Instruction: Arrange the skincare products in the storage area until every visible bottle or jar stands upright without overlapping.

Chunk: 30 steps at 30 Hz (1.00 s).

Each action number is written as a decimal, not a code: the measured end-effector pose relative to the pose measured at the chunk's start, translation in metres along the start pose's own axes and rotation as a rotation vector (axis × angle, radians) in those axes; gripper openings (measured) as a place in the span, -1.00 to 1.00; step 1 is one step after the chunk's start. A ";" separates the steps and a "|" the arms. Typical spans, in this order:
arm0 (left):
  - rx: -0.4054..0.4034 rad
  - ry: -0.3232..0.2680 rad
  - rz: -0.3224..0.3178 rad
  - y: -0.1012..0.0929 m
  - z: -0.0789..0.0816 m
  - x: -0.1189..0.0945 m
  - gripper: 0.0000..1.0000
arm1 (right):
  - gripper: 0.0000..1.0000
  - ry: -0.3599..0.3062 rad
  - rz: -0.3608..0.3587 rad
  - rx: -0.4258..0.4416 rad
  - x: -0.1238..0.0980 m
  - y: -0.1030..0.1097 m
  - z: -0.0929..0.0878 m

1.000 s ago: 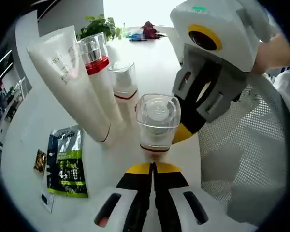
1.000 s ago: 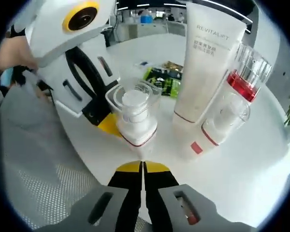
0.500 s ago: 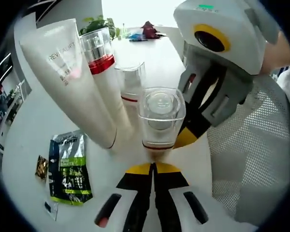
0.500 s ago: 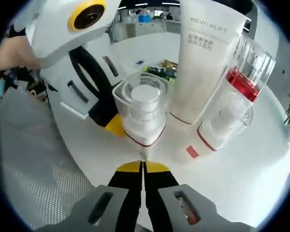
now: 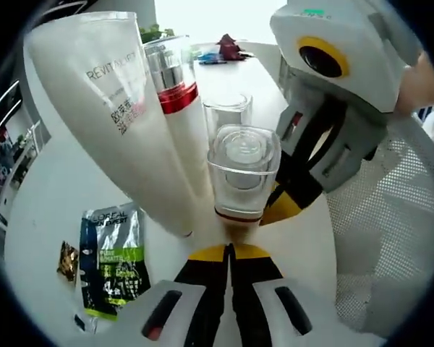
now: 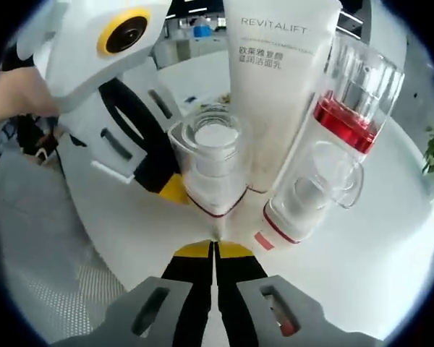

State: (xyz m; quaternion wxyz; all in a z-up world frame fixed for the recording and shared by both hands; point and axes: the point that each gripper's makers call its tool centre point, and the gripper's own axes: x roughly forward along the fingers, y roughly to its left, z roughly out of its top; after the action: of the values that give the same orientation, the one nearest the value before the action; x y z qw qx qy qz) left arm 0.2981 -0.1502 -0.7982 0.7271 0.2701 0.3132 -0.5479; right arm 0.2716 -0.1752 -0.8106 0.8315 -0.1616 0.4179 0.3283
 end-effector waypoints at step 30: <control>-0.023 0.006 0.036 0.004 -0.003 -0.010 -0.75 | -0.80 -0.025 0.033 -0.015 -0.006 0.011 0.007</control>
State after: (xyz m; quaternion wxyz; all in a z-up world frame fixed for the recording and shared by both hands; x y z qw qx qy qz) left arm 0.3000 -0.1409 -0.7925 0.7387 0.2691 0.3169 -0.5305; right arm 0.2659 -0.1661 -0.8010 0.8300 -0.1565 0.4075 0.3472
